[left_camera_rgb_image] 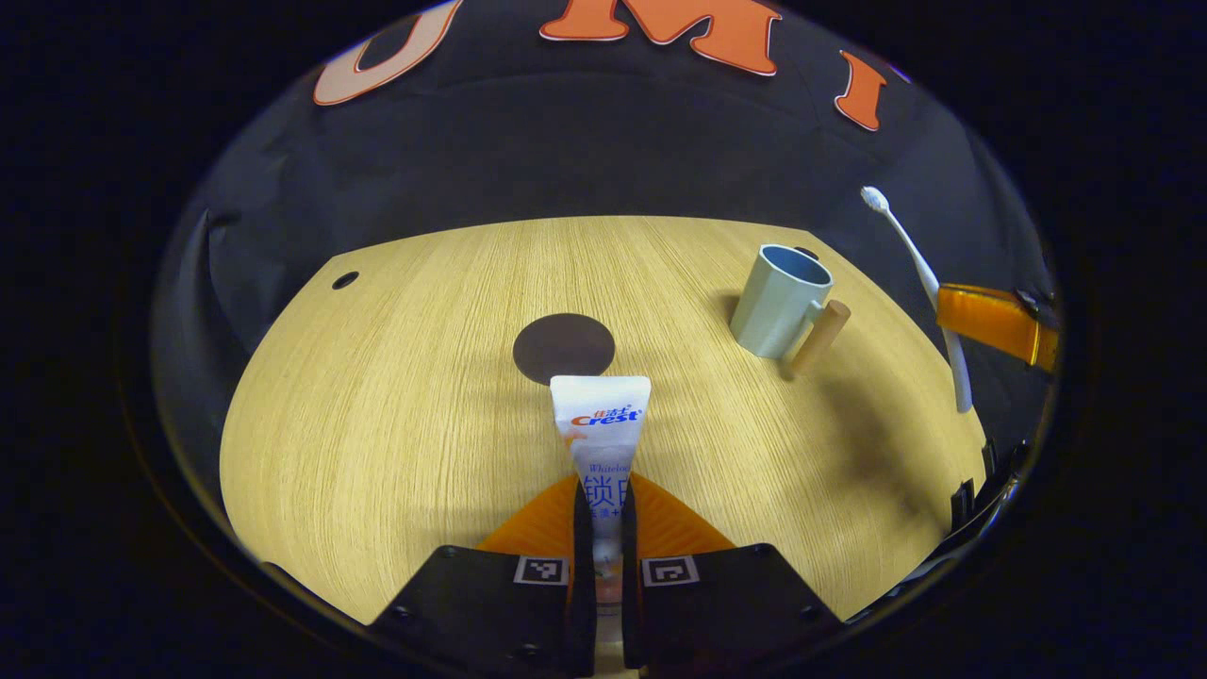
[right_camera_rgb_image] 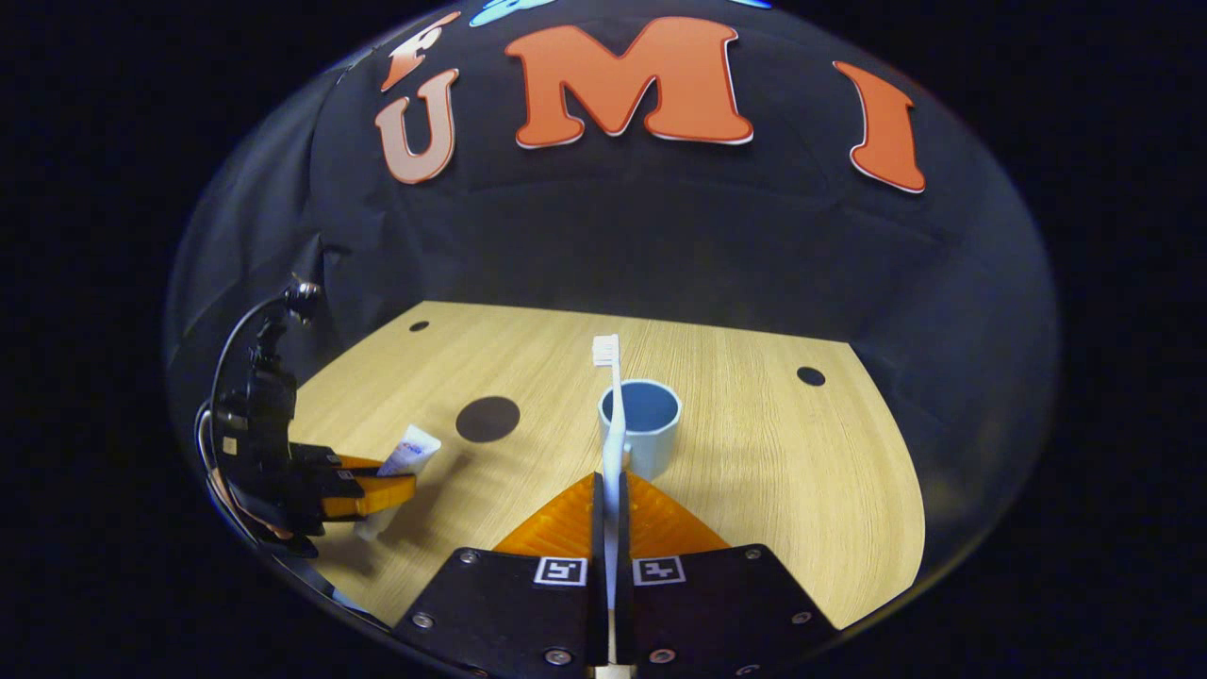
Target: Put the toothbrush and toothpaste on the desktop into the cup, then pick up the cup and place it on the coaster on the desktop.
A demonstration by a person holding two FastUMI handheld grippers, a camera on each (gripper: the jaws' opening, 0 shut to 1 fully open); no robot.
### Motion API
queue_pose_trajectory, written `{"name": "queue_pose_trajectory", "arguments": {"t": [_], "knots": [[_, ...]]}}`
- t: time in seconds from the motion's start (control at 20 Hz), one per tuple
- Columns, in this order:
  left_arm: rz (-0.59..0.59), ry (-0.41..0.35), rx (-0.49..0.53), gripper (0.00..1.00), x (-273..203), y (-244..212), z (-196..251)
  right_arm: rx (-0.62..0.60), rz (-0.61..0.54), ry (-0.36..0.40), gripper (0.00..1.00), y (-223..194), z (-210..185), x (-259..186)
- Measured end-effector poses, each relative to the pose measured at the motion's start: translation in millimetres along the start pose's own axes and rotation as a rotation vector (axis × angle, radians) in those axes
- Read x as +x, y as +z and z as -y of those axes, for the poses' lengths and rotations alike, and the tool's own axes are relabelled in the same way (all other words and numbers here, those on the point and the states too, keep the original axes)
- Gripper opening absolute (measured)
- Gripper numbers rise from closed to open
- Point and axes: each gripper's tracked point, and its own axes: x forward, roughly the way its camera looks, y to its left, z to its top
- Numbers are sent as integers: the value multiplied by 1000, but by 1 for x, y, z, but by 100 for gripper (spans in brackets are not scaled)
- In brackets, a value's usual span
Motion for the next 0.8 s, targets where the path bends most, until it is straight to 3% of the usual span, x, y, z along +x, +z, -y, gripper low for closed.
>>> {"name": "queue_pose_trajectory", "arguments": {"t": [0.15,0.35,0.8], "knots": [[36,2,7,14,-19,8,5,4,78,7,3,23,6,3],[74,14,10,14,-8,9,2,62,171,28,3,37,0,13],[159,30,-5,14,-10,12,1,81,421,-1,3,84,13,25]]}}
